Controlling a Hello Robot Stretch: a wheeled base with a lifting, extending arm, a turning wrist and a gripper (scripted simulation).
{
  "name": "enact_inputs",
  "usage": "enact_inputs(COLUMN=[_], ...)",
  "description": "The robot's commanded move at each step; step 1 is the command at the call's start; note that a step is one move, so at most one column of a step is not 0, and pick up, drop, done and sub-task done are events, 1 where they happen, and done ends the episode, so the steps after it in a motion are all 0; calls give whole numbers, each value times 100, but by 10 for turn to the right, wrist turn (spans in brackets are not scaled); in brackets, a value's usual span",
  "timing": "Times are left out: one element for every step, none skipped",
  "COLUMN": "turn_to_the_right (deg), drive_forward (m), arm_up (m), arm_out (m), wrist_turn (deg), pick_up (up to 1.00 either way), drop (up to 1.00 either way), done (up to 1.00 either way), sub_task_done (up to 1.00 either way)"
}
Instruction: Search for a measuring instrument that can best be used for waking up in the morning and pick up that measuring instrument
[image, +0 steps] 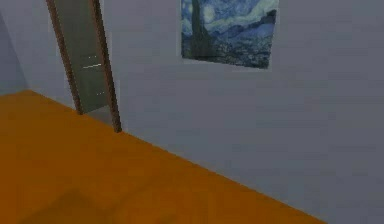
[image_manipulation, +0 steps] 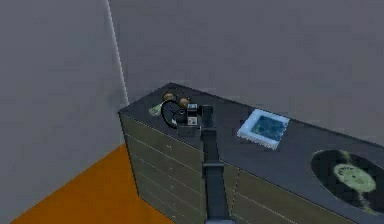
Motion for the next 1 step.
enact_inputs(turn_to_the_right=[0], drive_forward=[0], arm_up=[10], arm_out=[0], wrist_turn=[0], pick_up=[0], drop=[0], done=[0], sub_task_done=[0])
